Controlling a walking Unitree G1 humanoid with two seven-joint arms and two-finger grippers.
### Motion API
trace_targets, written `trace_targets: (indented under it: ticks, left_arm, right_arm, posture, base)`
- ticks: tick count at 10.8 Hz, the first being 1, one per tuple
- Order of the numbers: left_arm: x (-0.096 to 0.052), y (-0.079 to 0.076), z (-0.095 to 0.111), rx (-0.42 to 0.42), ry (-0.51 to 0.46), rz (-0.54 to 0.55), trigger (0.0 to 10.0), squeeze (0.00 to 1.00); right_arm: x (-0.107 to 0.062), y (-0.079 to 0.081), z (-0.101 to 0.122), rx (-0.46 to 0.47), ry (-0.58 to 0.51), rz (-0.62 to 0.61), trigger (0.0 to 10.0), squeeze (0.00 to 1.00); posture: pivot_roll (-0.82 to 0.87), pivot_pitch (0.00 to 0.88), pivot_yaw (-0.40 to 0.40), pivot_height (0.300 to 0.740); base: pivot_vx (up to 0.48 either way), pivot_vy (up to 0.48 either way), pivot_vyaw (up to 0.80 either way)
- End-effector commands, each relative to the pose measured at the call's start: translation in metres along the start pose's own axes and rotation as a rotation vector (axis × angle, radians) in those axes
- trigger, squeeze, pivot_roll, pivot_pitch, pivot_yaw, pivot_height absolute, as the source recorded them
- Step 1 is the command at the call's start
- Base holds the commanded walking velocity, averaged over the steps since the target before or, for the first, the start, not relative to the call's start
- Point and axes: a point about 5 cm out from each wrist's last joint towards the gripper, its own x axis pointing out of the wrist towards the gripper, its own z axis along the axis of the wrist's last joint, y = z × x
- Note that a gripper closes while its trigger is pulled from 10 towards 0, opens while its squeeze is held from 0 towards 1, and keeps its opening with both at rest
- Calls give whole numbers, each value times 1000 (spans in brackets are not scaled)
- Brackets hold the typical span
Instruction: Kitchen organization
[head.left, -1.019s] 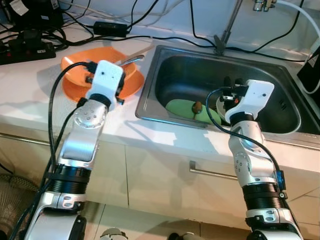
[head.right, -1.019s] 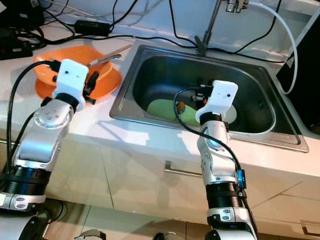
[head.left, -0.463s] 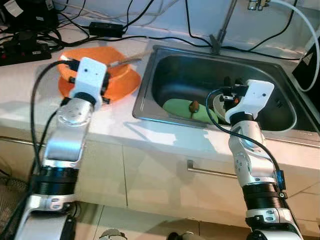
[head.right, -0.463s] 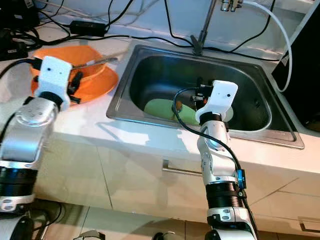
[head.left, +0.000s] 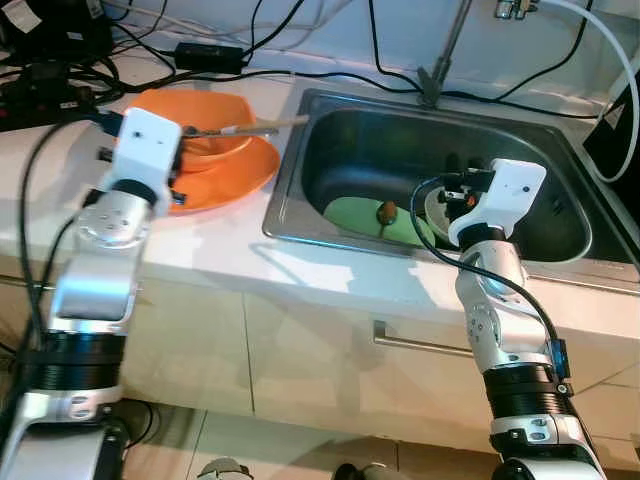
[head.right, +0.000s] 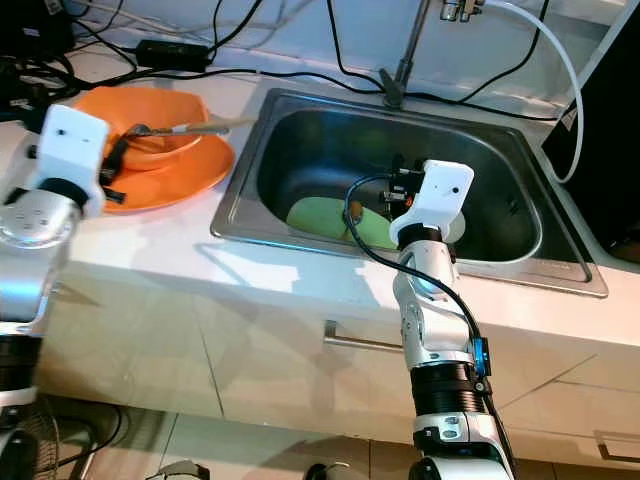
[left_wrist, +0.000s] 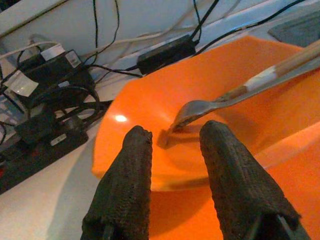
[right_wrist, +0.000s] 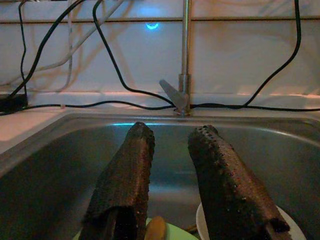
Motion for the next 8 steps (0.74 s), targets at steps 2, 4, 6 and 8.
trace_targets:
  ticks: [2,4,6,8]
  left_arm:
    - [1,9,-5,55,23,22,10000,0]
    - [3,16,-13,99,50,32,10000,0]
    - [4,26,-19,135,75,48,10000,0]
    - [6,27,-16,132,55,56,10000,0]
  right_arm:
    - [2,0,0,-4,9,-9,10000,0]
    - [2,0,-2,-4,13,-8,10000,0]
    - [2,-1,-3,-7,18,-9,10000,0]
    - [2,0,-4,-6,19,-7,10000,0]
  posture:
    - [20,73,-99,740]
    - [18,74,-97,740]
    - [18,75,-97,740]
    - [18,75,-97,740]
  base:
    - [0,0,0]
    - [0,0,0]
    - [0,0,0]
    - [0,0,0]
